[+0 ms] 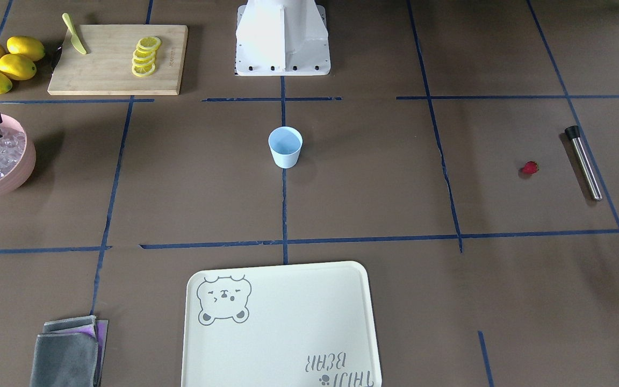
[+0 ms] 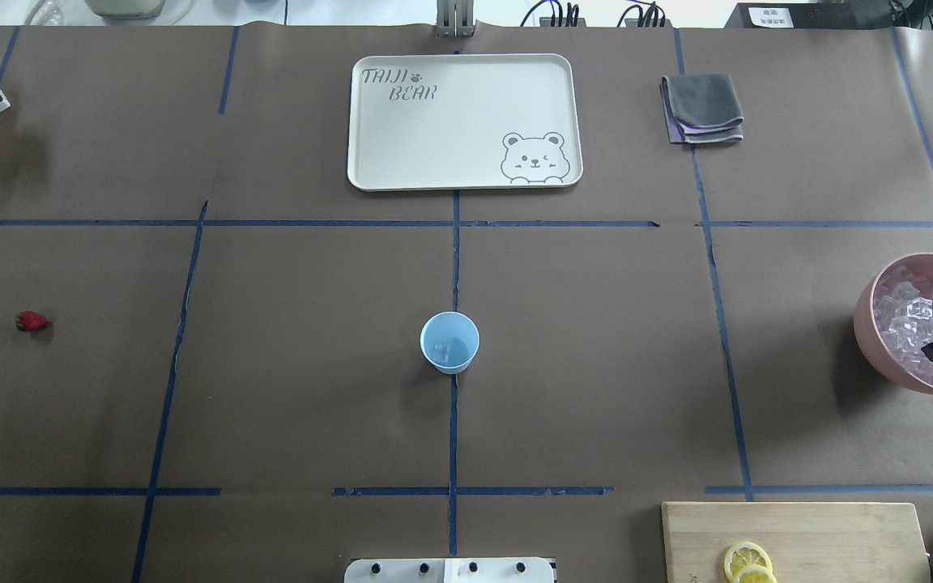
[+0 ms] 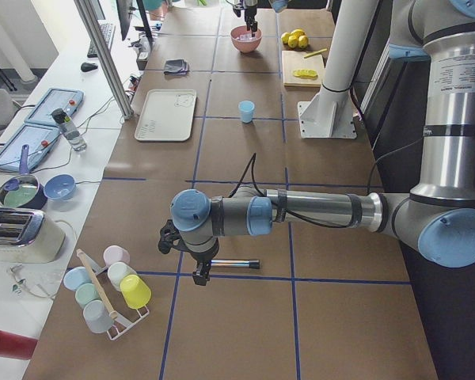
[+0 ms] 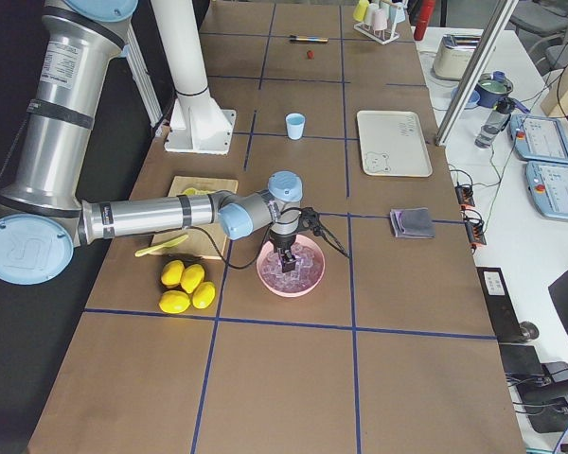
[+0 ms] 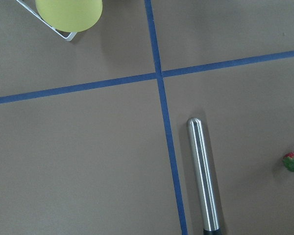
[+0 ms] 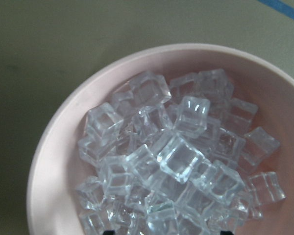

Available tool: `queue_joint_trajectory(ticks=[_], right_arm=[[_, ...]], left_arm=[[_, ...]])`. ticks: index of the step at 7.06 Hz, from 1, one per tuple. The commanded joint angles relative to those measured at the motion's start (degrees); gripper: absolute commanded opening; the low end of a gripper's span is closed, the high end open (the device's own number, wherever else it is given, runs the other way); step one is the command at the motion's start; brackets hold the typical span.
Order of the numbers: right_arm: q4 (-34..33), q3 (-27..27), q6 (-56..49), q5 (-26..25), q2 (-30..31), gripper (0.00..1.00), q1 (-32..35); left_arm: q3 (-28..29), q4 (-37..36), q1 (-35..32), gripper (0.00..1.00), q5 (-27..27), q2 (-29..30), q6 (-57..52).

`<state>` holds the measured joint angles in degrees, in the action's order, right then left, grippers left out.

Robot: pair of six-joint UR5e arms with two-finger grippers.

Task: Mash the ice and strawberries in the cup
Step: 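Lower the right gripper into the bowl and grasp another ice cube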

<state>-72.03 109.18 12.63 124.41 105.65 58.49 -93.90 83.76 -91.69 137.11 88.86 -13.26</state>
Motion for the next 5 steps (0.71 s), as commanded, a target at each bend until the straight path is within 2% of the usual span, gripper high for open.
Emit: queue_joint_trajectory(ticks=[1,2,5], right_arm=[[-0.04,-0.81,-0.15,-0.05,-0.27,0.66,-1.71],[-0.04,-0.81,-0.24,-0.05,-0.44,0.62,-1.89],[-0.12,-0.99,-1.73,-0.05,-0.27,0.61,-1.71]], left_arm=[[-0.06,0.00,0.02,1.00,0.00,0.00,-0.01],[0.03,0.00,0.02,1.00,0.00,0.00,-0.01],[-0.14,0.00,0.02,1.00,0.00,0.00,0.16]])
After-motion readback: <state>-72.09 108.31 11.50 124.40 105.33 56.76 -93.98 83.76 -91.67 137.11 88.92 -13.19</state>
